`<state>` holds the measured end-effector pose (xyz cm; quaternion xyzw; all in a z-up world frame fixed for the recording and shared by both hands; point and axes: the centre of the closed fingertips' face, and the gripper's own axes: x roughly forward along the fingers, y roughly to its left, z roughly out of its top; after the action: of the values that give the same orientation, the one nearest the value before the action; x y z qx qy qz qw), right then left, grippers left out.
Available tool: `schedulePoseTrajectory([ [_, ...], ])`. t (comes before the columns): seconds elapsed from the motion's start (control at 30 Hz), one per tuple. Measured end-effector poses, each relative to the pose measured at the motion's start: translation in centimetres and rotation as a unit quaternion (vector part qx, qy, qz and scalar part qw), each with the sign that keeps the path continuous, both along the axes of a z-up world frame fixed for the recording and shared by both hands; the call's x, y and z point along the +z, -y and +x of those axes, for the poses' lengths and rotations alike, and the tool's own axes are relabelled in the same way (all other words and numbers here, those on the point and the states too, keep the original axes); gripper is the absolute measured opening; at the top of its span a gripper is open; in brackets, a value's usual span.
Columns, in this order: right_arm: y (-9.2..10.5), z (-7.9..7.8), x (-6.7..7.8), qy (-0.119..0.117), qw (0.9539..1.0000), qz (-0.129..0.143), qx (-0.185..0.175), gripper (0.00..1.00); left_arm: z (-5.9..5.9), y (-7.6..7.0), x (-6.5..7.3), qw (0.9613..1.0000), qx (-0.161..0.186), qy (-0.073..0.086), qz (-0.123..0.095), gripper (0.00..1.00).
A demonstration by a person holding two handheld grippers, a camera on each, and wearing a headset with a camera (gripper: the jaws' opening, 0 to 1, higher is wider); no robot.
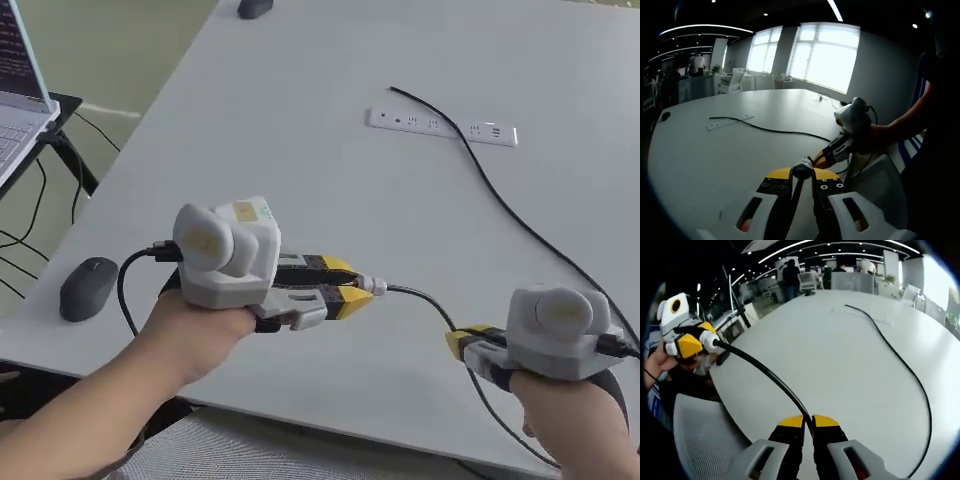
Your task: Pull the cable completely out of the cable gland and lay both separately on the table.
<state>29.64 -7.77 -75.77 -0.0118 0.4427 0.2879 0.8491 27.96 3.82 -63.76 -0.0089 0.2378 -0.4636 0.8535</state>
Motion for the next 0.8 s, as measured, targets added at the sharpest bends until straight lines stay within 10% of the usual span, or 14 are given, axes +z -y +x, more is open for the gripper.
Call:
schedulePoseTrajectory([
  [0.27,0.0,-0.2,-0.6,-0.017,0.9997,0.004,-0.014,0.00,-0.3,0.2,-0.2,1.0000,-0.005,0.001,0.004,0.15],
  [0.8,0.2,0.0,0.4,0.053,0.9969,-0.038,0.042,0.02,-0.1,0.1,0.0,1.0000,-0.001,-0.002,-0.001,0.15],
])
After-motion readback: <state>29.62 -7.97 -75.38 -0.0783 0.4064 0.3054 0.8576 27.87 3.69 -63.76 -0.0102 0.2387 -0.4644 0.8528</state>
